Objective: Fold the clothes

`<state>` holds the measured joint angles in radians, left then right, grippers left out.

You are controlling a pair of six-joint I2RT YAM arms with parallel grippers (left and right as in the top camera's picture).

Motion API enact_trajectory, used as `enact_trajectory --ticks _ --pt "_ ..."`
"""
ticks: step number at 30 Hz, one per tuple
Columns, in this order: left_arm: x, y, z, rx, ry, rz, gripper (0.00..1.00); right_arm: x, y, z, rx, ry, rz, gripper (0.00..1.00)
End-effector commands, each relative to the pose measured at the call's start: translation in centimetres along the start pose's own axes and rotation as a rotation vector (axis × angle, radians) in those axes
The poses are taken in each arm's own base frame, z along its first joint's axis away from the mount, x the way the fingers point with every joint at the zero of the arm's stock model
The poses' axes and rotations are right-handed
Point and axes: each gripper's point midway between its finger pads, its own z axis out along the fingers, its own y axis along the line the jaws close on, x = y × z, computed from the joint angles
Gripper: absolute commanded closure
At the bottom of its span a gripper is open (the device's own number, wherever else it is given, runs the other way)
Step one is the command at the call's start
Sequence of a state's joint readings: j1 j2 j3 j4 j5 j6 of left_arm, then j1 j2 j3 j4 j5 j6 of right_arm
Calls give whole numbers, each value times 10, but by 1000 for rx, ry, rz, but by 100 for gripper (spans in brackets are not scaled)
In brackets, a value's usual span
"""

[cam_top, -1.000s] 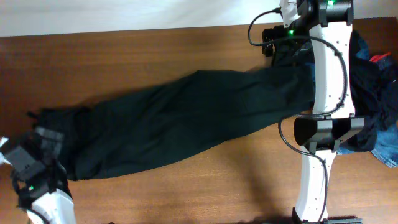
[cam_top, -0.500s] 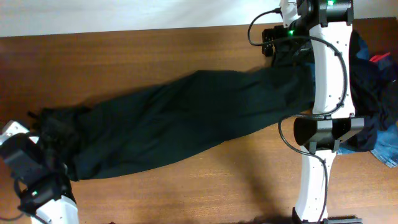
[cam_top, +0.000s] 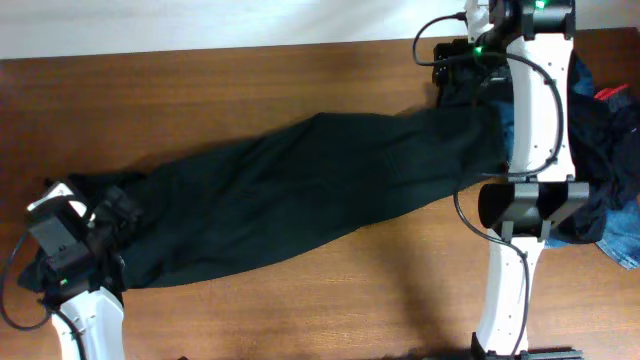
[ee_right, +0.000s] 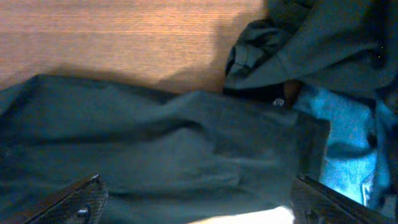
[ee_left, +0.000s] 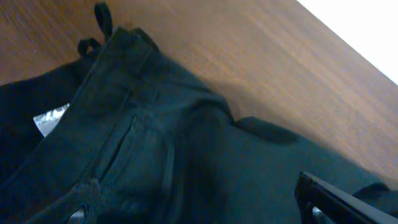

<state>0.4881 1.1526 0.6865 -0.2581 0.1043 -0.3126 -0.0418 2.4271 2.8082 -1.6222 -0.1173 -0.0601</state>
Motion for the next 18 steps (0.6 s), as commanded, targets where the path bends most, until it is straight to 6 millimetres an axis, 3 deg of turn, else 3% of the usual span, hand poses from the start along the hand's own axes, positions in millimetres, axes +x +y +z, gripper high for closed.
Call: enact_trajectory --ticks 1,5,15,18 --pt "0 -1 1 2 6 21 1 2 12 34 -26 50 -62 1" --pt "0 -2 1 6 8 21 1 -2 37 56 -53 53 -191 0" --pt "3 -2 1 9 21 20 1 -18 137 99 -169 -46 -584 2" --pt "6 -2 1 6 31 19 1 -20 156 107 -197 -72 -641 1"
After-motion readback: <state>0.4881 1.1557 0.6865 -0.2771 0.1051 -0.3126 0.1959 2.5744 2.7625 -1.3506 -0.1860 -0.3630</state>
